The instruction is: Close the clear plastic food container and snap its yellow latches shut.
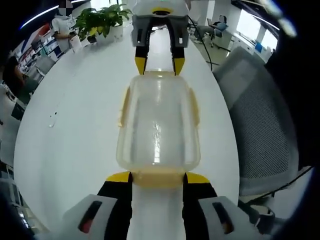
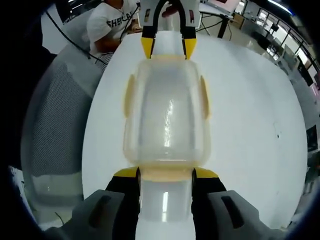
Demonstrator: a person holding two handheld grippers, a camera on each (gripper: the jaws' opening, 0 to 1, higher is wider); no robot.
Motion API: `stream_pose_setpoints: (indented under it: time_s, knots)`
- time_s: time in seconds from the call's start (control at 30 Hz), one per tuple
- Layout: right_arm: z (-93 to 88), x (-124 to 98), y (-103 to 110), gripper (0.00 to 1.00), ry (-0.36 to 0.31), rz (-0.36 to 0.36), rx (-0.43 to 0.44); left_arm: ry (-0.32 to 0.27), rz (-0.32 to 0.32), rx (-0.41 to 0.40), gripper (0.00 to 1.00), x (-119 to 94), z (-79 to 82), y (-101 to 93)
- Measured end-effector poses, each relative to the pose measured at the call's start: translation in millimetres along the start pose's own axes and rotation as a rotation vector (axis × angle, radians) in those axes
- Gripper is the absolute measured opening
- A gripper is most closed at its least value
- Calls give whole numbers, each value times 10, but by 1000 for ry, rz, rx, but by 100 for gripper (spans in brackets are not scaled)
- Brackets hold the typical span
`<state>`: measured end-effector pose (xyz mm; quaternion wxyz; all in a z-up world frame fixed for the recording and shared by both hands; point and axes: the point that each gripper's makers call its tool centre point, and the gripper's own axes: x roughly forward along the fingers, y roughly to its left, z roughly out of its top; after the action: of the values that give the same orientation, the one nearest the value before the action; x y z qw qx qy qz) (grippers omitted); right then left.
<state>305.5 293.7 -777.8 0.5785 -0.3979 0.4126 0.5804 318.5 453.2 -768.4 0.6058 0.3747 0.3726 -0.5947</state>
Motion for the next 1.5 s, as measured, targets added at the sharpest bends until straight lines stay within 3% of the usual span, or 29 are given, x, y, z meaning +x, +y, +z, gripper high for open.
stream_pose_setpoints:
  time_s: [0.3, 1.5]
  knots:
    - [-121, -51, 6, 37, -4, -2, -6, 1, 9, -10, 33, 41, 107, -21]
    - [-1023, -369, 3, 37, -22, -13, -15, 9, 28, -6, 33, 432, 995, -50]
